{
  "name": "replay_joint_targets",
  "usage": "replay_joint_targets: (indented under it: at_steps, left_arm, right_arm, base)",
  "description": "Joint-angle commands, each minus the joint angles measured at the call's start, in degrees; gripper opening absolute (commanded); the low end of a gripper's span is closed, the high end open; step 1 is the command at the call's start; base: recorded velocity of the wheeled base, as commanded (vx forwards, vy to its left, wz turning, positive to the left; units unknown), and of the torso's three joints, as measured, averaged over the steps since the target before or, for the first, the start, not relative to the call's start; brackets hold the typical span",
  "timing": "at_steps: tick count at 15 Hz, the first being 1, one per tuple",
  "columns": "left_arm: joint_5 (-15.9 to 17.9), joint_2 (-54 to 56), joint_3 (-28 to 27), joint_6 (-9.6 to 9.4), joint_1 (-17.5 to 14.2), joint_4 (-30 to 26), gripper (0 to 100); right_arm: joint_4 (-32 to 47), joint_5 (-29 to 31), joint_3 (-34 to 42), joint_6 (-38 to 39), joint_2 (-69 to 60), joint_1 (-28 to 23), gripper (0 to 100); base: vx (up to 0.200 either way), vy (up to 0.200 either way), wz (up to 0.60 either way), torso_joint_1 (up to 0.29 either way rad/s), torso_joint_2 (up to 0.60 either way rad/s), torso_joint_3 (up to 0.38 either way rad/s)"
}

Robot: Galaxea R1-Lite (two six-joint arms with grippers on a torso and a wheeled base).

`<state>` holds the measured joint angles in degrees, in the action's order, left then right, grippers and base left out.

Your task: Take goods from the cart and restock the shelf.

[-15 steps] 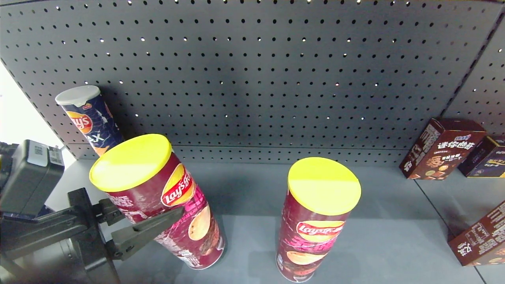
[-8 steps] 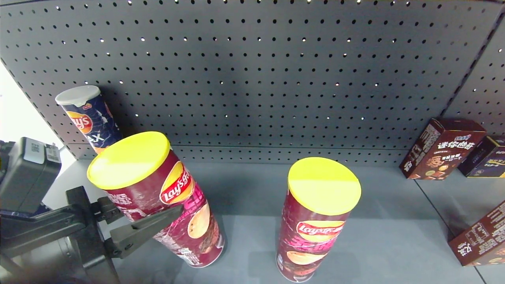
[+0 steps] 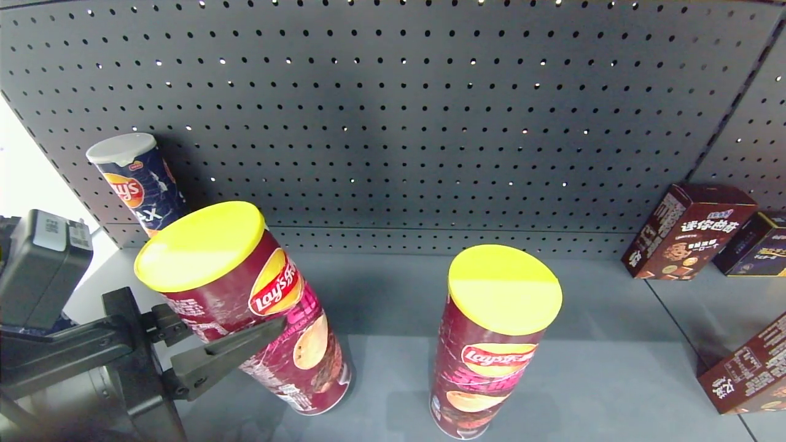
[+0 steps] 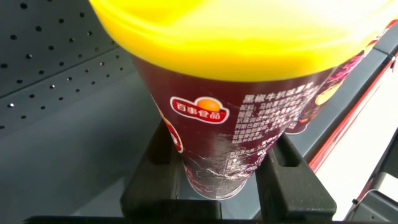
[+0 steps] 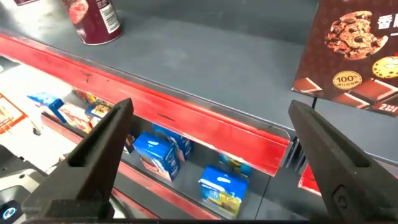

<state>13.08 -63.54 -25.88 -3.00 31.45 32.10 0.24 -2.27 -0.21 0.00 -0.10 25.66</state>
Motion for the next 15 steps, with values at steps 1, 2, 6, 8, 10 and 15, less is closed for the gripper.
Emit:
replay_joint_targets:
  at_steps: [1, 2, 6, 8, 10, 15]
  left_arm:
    - [0.02, -0.1, -0.75, 0.01, -0.07, -0.28, 0]
    - [0.02, -0.1, -1.28, -0.08, -0.16, -0.28, 0]
    - [0.02, -0.53, -3.3, 0.01, -0.51, -0.9, 0]
    - [-0.07, -0.53, -4.35, -0.34, 0.01, -2.57, 0]
    - [-0.42, -0.71, -8.4, -0.43, -0.07, -6.08, 0]
    - [-1.04, -0.62, -15.25, -2.71, 1.86, -17.95, 0]
  right_arm:
    - [0.02, -0.02, 0.03, 0.0, 0.1, 0.09, 100]
    - [0.02, -0.02, 0.03, 0.0, 0.1, 0.09, 100]
    - [0.02, -0.02, 0.03, 0.0, 0.1, 0.09, 100]
    - [0.02, -0.02, 0.03, 0.0, 0.1, 0.09, 100]
    - [0.02, -0.02, 0.03, 0.0, 0.1, 0.09, 100]
    - [0.02, -0.02, 0.03, 0.0, 0.1, 0.09, 100]
  base:
    - [0.0, 0.0, 0.0, 0.0, 0.0, 0.0]
    - [0.0, 0.0, 0.0, 0.0, 0.0, 0.0]
    - [0.0, 0.0, 0.0, 0.0, 0.0, 0.0]
    - [0.0, 0.0, 0.0, 0.0, 0.0, 0.0]
    - [0.0, 0.0, 0.0, 0.0, 0.0, 0.0]
    - [0.0, 0.0, 0.0, 0.0, 0.0, 0.0]
